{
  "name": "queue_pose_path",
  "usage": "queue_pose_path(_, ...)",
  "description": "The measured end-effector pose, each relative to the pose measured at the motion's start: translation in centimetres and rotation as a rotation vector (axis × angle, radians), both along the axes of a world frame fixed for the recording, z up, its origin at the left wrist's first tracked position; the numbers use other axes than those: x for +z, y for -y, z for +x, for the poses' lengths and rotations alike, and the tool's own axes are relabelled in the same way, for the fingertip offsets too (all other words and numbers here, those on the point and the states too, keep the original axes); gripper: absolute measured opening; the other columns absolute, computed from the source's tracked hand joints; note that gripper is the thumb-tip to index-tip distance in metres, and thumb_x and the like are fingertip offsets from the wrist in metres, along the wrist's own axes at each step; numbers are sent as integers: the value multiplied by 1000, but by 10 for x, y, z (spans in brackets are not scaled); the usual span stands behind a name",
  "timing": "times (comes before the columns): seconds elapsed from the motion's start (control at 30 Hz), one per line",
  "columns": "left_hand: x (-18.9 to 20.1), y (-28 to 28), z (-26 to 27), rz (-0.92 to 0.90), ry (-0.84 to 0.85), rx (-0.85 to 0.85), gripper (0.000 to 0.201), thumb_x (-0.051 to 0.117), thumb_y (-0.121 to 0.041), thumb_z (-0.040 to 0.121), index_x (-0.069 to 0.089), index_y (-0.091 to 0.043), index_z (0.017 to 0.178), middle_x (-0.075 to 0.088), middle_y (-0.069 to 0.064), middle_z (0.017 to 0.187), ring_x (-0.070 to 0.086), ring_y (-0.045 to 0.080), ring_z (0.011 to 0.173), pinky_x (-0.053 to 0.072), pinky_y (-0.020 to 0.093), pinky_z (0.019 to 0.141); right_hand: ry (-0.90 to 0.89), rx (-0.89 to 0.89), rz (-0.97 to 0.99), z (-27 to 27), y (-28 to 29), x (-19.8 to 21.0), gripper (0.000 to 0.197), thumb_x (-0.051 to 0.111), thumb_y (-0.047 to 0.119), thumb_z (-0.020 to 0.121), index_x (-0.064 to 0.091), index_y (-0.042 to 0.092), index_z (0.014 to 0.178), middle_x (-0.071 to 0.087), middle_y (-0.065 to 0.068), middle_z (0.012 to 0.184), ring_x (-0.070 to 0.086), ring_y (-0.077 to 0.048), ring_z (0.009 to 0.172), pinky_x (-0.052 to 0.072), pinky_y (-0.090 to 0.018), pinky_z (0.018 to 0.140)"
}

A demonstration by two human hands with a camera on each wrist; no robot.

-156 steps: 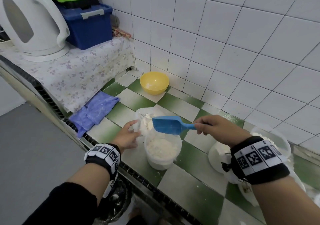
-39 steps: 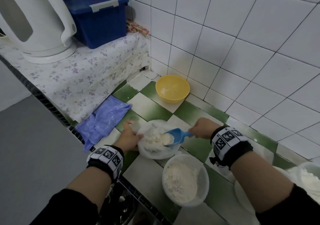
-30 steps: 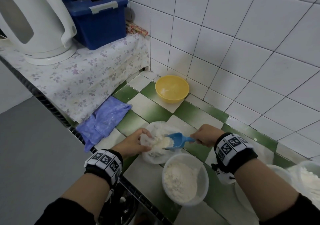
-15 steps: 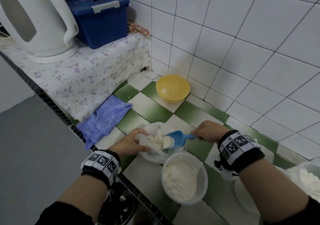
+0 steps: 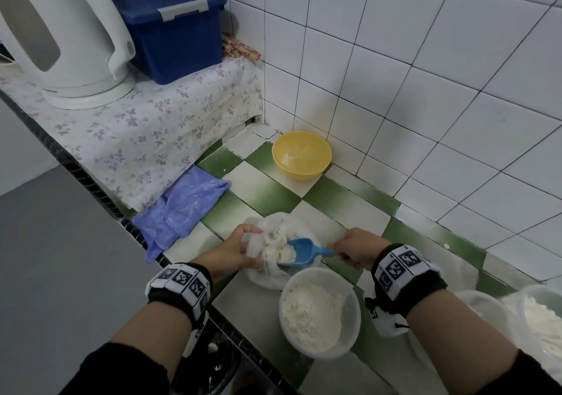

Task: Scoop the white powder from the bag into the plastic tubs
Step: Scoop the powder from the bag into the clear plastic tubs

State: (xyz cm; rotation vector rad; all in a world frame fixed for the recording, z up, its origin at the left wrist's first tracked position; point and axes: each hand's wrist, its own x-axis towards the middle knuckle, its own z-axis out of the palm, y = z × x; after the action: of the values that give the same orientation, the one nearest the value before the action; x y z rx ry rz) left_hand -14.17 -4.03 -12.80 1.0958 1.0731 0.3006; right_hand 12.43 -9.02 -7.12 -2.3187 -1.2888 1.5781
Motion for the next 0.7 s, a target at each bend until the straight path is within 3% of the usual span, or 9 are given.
queue_pose_path(0.1,1,-2,-4,-20,-5,-1,60,67,15,81,42,-27,116,66,18,111,66,29,100,57,43,86,-76,-17,-16,5,2,-4,30,55,29,92,58,8,71,47,-5,60,38,-16,52,33,-26,52)
queue_pose_path(0.27,3,-2,6,-59,-7,-91,62,67,12,82,40,-30,118,66,18,113,67,27,98,58,36,78,-80,4,-17,0,2,-11,32,54,31,94,58,9,71,49,-4,61,39,-16,54,34,-27,55)
queue_pose_path(0.47,-1,-3,-2,-62,12,24,60,65,18,79,42,-23,116,65,20,108,67,29,92,60,37,74,-148,-59,-14,7,2,-15,28,53,29,95,62,4,84,50,-9,69,37,-14,52,32,-26,51)
queue_pose_path(0.6,1,-7,-19,-34,-24,53,60,63,21,79,45,-24,115,64,23,112,66,35,99,58,43,79,-288,-183,41,24,2,-1,23,54,19,94,67,3,84,50,-4,60,36,-11,49,29,-22,48)
queue_pose_path(0.7,3,-11,-26,-5,-56,48,62,64,21,77,44,-23,115,67,20,107,67,31,97,58,39,78,-285,-155,77,29,-3,12,24,54,21,94,68,2,91,50,-2,60,37,-10,50,30,-22,49)
